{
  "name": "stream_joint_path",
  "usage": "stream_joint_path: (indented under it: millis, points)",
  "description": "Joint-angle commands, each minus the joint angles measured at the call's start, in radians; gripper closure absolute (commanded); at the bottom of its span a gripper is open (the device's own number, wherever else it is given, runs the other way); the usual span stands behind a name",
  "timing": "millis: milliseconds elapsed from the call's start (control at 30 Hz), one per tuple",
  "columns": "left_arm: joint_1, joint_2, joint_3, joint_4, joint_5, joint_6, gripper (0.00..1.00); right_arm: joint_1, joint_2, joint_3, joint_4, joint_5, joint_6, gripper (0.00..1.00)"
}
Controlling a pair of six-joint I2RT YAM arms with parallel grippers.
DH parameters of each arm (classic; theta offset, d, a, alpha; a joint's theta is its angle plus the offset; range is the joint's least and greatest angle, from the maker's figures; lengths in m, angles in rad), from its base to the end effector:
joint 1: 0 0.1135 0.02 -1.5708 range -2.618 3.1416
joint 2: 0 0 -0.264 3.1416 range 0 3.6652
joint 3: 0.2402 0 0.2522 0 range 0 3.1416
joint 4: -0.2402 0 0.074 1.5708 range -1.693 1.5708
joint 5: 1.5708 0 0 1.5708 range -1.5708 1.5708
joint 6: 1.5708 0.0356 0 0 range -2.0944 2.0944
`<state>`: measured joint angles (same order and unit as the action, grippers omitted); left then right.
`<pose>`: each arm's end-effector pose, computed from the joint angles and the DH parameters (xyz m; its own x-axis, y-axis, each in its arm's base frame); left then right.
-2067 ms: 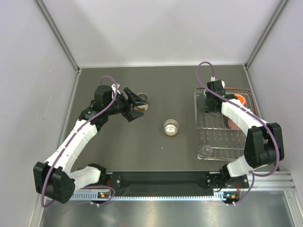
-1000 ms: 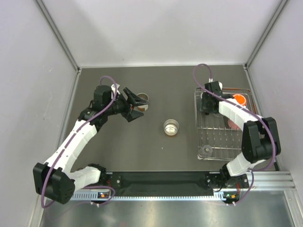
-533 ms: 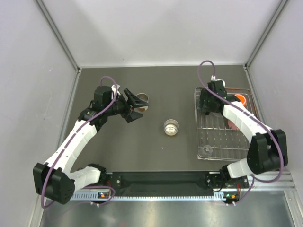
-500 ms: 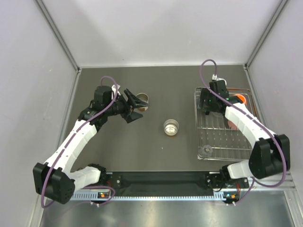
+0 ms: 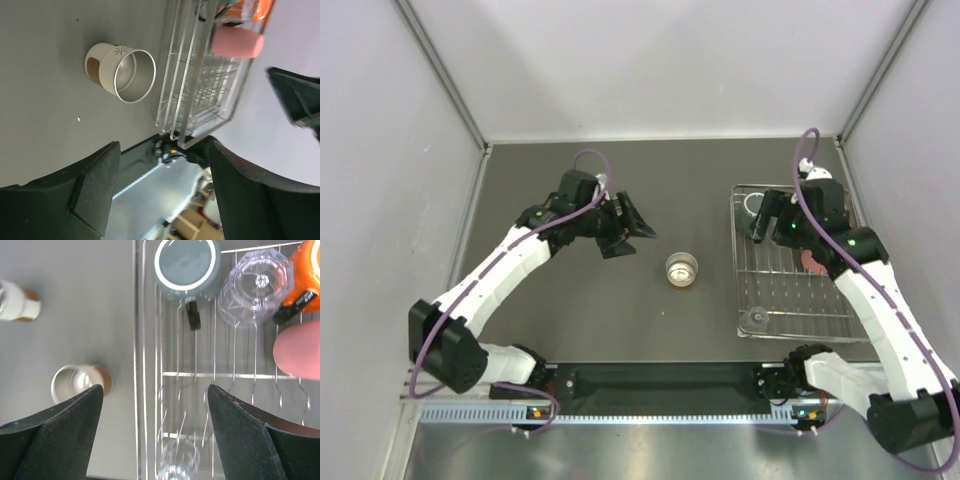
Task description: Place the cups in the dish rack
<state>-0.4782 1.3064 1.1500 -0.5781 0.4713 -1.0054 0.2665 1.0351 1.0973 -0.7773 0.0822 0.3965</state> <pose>0.2418 -0.1436 0.3186 -0.9176 -0.3717 -0.1407 -0.1225 0.6011 -0.7897 0.2021 0.0521 0.3438 -0.6617 0.2183 -0.7172 0.0574 0.9686 0.2419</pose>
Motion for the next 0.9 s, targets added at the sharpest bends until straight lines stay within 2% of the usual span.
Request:
stream_joint_path:
  millis: [0, 367, 867]
  points:
    - [-0.068, 0.074, 0.088, -0.106, -0.124, 0.12, 0.25, 0.007, -0.085, 0.061, -0.097, -0.051, 0.025, 0.14]
    - [-0.175, 0.303, 0.146, -0.12, -0.14, 0.206, 0.32, 0.0, -0.179, 0.151, -0.215, -0.223, 0.09, 0.11]
    - [-0.223, 0.464, 0.192, -0.112, -0.166, 0.234, 0.33, 0.0, -0.265, 0.18, -0.318, -0.188, 0.096, 0.09]
